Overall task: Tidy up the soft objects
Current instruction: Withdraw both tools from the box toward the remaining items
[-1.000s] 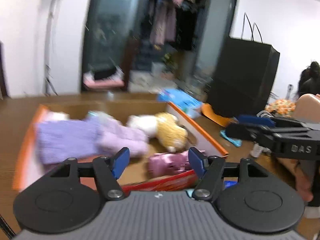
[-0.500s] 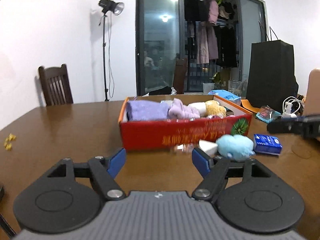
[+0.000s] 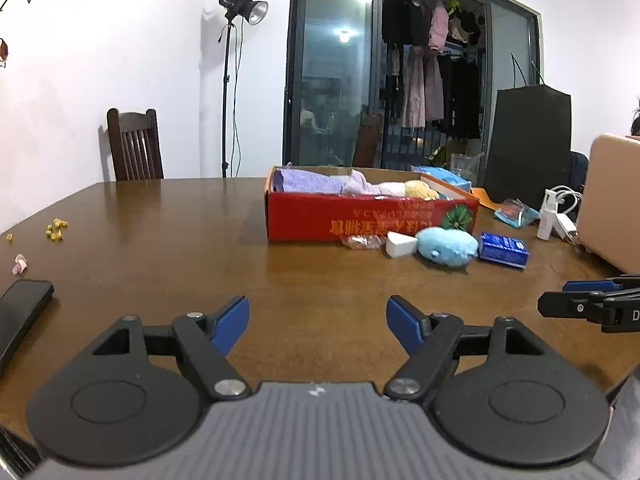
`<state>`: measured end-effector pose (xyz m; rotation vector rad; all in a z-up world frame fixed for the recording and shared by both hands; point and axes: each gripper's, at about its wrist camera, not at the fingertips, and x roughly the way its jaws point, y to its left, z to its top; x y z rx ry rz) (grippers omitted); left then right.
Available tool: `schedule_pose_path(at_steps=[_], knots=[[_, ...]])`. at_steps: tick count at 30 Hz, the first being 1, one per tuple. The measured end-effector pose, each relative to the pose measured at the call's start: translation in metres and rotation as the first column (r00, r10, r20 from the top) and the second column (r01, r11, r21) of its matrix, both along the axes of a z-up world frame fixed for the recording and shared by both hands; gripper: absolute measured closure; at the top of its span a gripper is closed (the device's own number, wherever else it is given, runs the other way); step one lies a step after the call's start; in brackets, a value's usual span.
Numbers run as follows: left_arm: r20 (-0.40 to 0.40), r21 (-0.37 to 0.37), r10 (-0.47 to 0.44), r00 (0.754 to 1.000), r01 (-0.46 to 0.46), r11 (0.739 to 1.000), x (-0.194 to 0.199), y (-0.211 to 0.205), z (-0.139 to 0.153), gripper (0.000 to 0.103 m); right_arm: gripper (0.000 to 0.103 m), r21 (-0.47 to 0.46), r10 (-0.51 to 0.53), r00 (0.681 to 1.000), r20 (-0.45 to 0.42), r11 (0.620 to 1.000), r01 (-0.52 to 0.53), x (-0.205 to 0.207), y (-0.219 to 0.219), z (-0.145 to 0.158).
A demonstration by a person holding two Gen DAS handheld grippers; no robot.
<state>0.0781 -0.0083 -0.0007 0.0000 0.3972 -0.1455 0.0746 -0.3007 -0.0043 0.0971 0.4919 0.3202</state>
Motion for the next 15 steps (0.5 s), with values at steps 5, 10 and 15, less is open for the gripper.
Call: schedule_pose_path(at_steps=[5,10,15], knots=[[0.006,0.0,-0.019,1.0,0.019,1.0,-0.005,-0.004,0.002,0.025,0.039,0.005,-0.001,1.0,-0.007,1.0,0.001,-0.011,0.002,-0.004],[0.015,0.004,-0.035,0.999,0.035,0.999,-0.006,-0.01,0.006,0.025,0.039,0.012,-0.006,1.0,0.001,1.0,0.006,-0.011,0.0,-0.002],[0.007,0.002,-0.038,0.999,0.038,0.999,-0.004,-0.012,0.003,0.025,0.039,0.018,-0.02,1.0,-0.002,1.0,0.02,-0.009,-0.003,-0.003]])
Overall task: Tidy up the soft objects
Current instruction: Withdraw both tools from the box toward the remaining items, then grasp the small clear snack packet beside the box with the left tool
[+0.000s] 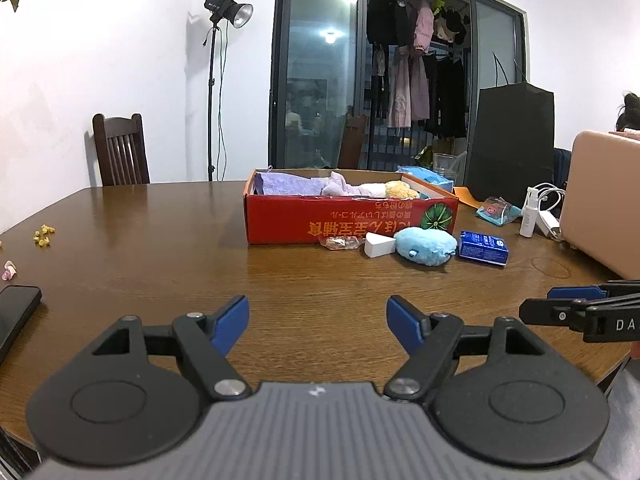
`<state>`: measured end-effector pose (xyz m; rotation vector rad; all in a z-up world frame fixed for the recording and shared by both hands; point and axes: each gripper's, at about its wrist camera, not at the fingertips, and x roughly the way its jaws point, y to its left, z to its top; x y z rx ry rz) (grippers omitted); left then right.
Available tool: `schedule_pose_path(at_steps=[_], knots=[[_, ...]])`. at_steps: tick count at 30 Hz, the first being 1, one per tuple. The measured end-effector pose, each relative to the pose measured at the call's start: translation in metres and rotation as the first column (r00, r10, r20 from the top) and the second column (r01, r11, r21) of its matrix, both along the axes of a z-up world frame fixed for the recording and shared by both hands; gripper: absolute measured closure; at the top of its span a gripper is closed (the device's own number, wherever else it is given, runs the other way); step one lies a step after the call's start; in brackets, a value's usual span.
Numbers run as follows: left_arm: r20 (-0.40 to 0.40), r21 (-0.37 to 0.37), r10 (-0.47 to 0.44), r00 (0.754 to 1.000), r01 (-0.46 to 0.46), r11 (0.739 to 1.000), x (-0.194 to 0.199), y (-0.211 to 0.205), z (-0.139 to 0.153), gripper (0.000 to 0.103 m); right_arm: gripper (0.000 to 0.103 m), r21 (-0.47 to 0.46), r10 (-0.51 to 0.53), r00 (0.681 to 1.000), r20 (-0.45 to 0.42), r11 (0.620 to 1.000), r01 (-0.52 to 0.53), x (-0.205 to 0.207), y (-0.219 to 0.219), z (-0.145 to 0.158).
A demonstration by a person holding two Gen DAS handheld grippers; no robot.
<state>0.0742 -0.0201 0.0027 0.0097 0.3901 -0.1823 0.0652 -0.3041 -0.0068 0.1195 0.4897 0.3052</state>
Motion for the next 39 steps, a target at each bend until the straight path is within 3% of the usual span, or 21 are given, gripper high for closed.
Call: schedule_pose_path(at_steps=[9,15,21,27,31,36,37,39], knots=[[0.02,0.037,-0.003,1.0,0.002,0.999,0.038,-0.003,0.004,0.025,0.039,-0.03,0.062,0.998,0.004,0.998,-0.062,0.038,0.014,0.001],[-0.022,0.033,-0.019,1.0,0.019,0.999,0.095,-0.008,0.006,0.026,0.039,-0.067,0.107,0.994,0.006,0.992,-0.106,0.096,0.028,0.006],[-0.084,0.035,-0.071,0.994,0.074,0.997,0.146,-0.023,-0.003,0.026,0.041,-0.057,0.073,0.997,-0.018,0.996,-0.074,0.147,0.021,0.005],[-0.161,0.044,-0.117,0.98,0.126,0.991,0.208,-0.035,-0.012,0.042,0.042,-0.031,0.116,0.992,-0.055,0.993,-0.118,0.189,0.023,0.007],[-0.223,0.048,-0.198,0.955,0.213,0.976,0.248,-0.037,-0.017,0.057,0.043,-0.09,0.233,0.969,-0.08,0.967,-0.24,0.22,0.044,0.007],[-0.312,-0.026,-0.266,0.912,0.271,0.962,0.281,-0.032,-0.03,0.055,0.046,-0.22,0.325,0.934,-0.148,0.91,-0.351,0.253,0.059,0.0],[-0.311,-0.051,-0.274,0.91,0.272,0.961,0.284,-0.03,-0.032,0.053,0.047,-0.241,0.332,0.929,-0.165,0.899,-0.364,0.259,0.061,-0.003],[-0.294,-0.055,-0.276,0.915,0.272,0.961,0.283,-0.031,-0.035,0.06,0.05,-0.271,0.336,0.923,-0.187,0.886,-0.377,0.265,0.065,-0.009]])
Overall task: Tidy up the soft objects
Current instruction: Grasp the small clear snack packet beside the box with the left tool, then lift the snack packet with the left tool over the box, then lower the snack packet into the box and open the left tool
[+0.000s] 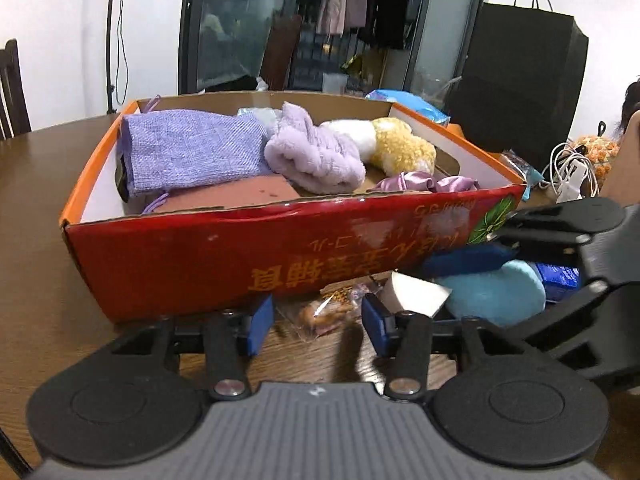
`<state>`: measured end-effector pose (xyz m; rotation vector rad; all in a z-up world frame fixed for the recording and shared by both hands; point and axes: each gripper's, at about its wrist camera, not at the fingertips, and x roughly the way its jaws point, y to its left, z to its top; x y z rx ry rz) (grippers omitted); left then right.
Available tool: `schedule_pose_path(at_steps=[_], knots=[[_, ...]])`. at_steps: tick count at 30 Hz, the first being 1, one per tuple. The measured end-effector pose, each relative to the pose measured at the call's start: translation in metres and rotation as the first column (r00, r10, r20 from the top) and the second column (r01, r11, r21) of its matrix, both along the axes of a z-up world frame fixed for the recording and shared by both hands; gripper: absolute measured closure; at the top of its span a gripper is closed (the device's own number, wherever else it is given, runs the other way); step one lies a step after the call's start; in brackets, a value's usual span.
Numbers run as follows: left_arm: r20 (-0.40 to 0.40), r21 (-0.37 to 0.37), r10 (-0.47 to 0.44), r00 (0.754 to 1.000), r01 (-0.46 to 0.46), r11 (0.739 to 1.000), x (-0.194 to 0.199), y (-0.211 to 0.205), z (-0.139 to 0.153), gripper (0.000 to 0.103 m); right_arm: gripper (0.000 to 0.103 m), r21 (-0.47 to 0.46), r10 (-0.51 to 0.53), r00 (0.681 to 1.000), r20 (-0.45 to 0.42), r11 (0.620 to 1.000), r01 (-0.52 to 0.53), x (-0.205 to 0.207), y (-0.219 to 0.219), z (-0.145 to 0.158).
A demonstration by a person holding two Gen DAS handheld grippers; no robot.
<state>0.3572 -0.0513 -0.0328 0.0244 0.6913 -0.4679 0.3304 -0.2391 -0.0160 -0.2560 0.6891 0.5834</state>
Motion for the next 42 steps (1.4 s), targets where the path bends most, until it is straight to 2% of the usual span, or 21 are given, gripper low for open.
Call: schedule_pose_path(at_steps=[2,5,6,7,8,14,20,24,27,30,33,38,42], knots=[[0.01,-0.003,-0.002,1.0,0.002,1.0,-0.003,-0.001,-0.002,0.067,0.069,-0.003,0.013,1.0,-0.013,1.0,-0.013,-0.001,0.003,-0.006],[0.014,0.004,0.013,1.0,-0.014,1.0,-0.008,-0.003,0.0,0.072,0.072,-0.005,0.009,1.0,0.009,1.0,-0.009,-0.007,0.005,-0.007],[0.018,0.011,0.025,1.0,-0.025,1.0,-0.011,-0.003,0.003,0.073,0.072,0.01,0.01,1.0,0.008,1.0,-0.01,-0.009,0.004,-0.005],[0.026,0.014,0.036,0.999,-0.036,0.999,-0.016,-0.003,0.005,0.082,0.072,0.023,0.009,1.0,0.015,1.0,-0.009,-0.012,0.004,-0.001],[0.03,0.013,0.046,0.998,-0.046,0.999,-0.021,-0.002,0.009,0.083,0.072,0.024,0.006,1.0,0.028,1.0,-0.007,-0.016,0.003,0.002],[0.106,-0.05,0.112,0.988,-0.107,0.993,-0.082,0.017,0.034,0.084,0.072,0.089,-0.003,0.992,0.126,0.996,-0.008,-0.07,-0.007,0.041],[0.135,-0.149,0.155,0.979,-0.135,0.98,-0.151,0.032,0.053,0.084,0.072,0.177,-0.021,0.989,0.145,0.984,-0.005,-0.134,-0.018,0.051],[0.157,-0.15,0.159,0.975,-0.136,0.979,-0.17,0.031,0.061,0.084,0.072,0.206,-0.063,0.989,0.136,0.978,0.034,-0.158,-0.031,0.047],[0.171,-0.161,0.159,0.972,-0.131,0.978,-0.171,0.029,0.068,0.084,0.072,0.222,-0.097,0.985,0.146,0.973,0.063,-0.16,-0.04,0.052],[0.191,-0.163,0.149,0.97,-0.118,0.98,-0.158,0.025,0.077,0.084,0.072,0.254,-0.137,0.976,0.169,0.963,0.091,-0.156,-0.053,0.06],[0.207,-0.154,0.133,0.969,-0.102,0.983,-0.126,0.017,0.09,0.084,0.071,0.292,-0.182,0.967,0.18,0.948,0.125,-0.132,-0.065,0.073],[0.176,-0.134,0.112,0.978,-0.089,0.987,-0.043,-0.003,0.102,0.084,0.07,0.375,-0.266,0.96,0.089,0.902,0.216,-0.048,-0.081,0.083],[0.123,-0.077,0.099,0.987,-0.09,0.993,0.024,-0.02,0.089,0.083,0.068,0.356,-0.323,0.946,0.028,0.888,0.292,0.028,-0.078,0.072]])
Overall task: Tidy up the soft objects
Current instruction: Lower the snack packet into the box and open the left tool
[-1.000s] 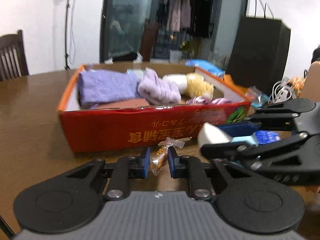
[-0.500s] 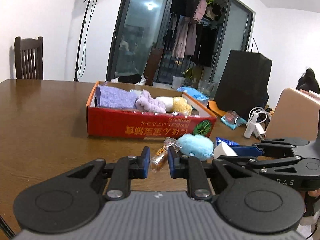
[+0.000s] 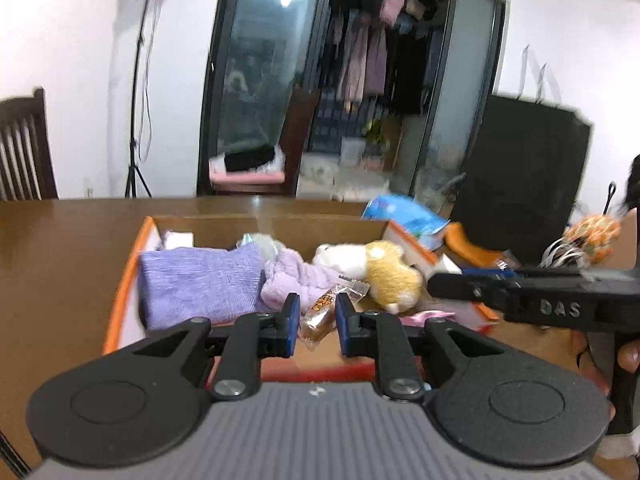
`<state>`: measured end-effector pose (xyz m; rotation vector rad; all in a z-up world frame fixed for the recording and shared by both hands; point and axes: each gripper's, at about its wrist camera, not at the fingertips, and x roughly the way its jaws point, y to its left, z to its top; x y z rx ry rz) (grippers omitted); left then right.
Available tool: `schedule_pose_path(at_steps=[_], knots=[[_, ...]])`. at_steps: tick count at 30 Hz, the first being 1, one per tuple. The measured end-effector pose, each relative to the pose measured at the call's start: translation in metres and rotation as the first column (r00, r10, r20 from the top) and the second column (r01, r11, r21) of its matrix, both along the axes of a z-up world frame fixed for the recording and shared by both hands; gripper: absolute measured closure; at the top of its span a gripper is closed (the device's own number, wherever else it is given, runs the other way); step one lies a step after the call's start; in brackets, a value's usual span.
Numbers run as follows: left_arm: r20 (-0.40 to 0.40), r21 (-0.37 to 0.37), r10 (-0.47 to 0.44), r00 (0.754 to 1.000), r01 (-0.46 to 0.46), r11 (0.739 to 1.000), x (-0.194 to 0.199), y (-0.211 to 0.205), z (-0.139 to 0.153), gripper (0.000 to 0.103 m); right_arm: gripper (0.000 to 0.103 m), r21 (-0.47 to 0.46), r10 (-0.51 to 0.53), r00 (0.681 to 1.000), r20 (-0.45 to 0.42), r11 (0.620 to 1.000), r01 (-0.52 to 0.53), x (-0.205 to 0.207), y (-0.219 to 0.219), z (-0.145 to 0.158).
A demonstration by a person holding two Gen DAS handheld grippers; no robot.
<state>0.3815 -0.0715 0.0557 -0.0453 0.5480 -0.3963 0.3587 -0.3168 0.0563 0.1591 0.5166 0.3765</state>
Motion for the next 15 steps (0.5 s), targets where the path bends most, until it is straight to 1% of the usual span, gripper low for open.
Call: schedule_pose_path(at_steps=[3,4,5,7,8,10,13,15], knots=[[-0.045,0.022,0.007,0.999,-0.006,1.0,0.038,-0.008,-0.02,0.076,0.066,0.001,-0.042,0.998,-0.041,0.999,0.042,0.045,0.003,-0.015],[-0.061,0.022,0.008,0.998,-0.007,1.0,0.048,-0.008,-0.026,0.07,0.063,0.01,-0.058,0.997,-0.054,0.998,0.059,0.056,0.002,-0.02],[-0.071,0.007,0.008,0.997,-0.007,1.0,0.054,-0.006,-0.031,0.064,0.057,0.022,-0.069,0.995,-0.07,0.997,0.07,0.067,0.001,-0.024],[-0.095,-0.021,0.003,0.995,-0.005,1.0,0.06,0.001,-0.04,0.059,0.052,0.046,-0.085,0.994,-0.071,0.995,0.089,0.079,-0.001,-0.03],[-0.105,-0.017,-0.001,0.994,0.0,1.0,0.063,0.003,-0.042,0.059,0.05,0.054,-0.089,0.994,-0.065,0.994,0.093,0.082,-0.002,-0.032],[-0.094,-0.015,0.025,0.995,-0.027,1.0,0.064,0.009,-0.041,0.059,0.049,0.073,-0.103,0.993,-0.063,0.992,0.108,0.088,-0.005,-0.035],[-0.09,-0.023,0.054,0.994,-0.056,0.998,0.066,0.018,-0.037,0.059,0.048,0.07,-0.093,0.993,-0.072,0.993,0.098,0.09,-0.006,-0.038],[-0.078,-0.015,0.071,0.994,-0.073,0.997,0.064,0.019,-0.031,0.059,0.048,0.06,-0.09,0.994,-0.068,0.994,0.094,0.087,-0.005,-0.034]])
